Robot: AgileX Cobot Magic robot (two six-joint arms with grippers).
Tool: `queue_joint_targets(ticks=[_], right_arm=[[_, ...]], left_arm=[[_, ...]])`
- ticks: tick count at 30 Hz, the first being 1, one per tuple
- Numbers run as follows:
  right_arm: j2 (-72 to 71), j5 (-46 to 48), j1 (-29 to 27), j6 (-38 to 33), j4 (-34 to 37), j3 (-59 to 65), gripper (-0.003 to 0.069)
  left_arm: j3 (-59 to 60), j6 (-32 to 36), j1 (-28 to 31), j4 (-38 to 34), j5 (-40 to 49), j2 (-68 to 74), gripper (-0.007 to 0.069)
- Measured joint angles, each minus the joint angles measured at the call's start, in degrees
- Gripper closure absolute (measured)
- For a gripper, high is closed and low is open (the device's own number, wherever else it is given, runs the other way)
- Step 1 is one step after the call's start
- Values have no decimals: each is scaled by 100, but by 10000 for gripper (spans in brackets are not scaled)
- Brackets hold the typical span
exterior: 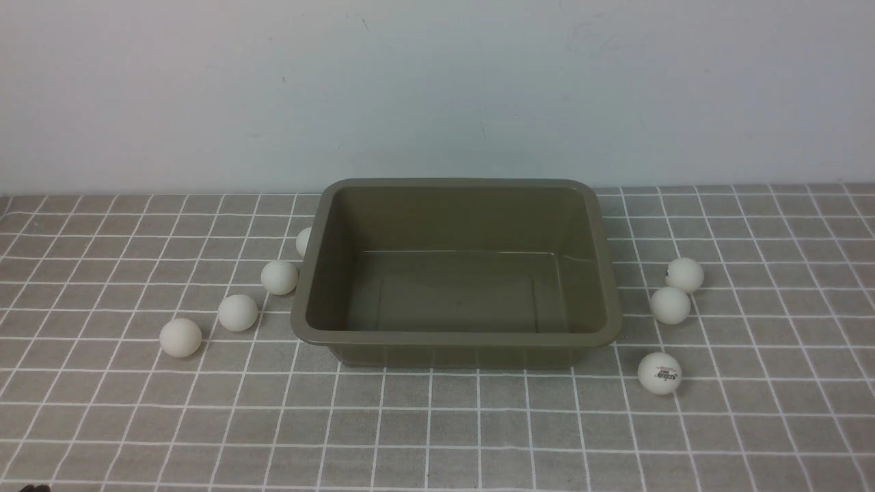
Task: Put the table tennis balls into the box on the grey coffee tablecloth.
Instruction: 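Reach for and grasp a ping pong ball on the table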
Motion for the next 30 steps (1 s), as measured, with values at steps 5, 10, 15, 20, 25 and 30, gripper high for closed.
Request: queue_joint_targets(ticks=[5,10,15,20,25,30], right_arm=[[0,-1172,0,528,1373,0,673],[0,-1523,0,559,1676,0,673],[0,-1707,0,613,1715,-52,673],[355,-910,0,538,1557,-1083,673],[2602,1585,0,-378,1163,-3410,673],[4811,3927,0,-1145,1152,-5095,673]], left_arm=[[0,0,0,0,0,0,629],[0,0,0,0,0,0,629],[0,0,0,0,0,0,629],[0,0,0,0,0,0,629],[0,0,0,0,0,0,629],[0,0,0,0,0,0,629]])
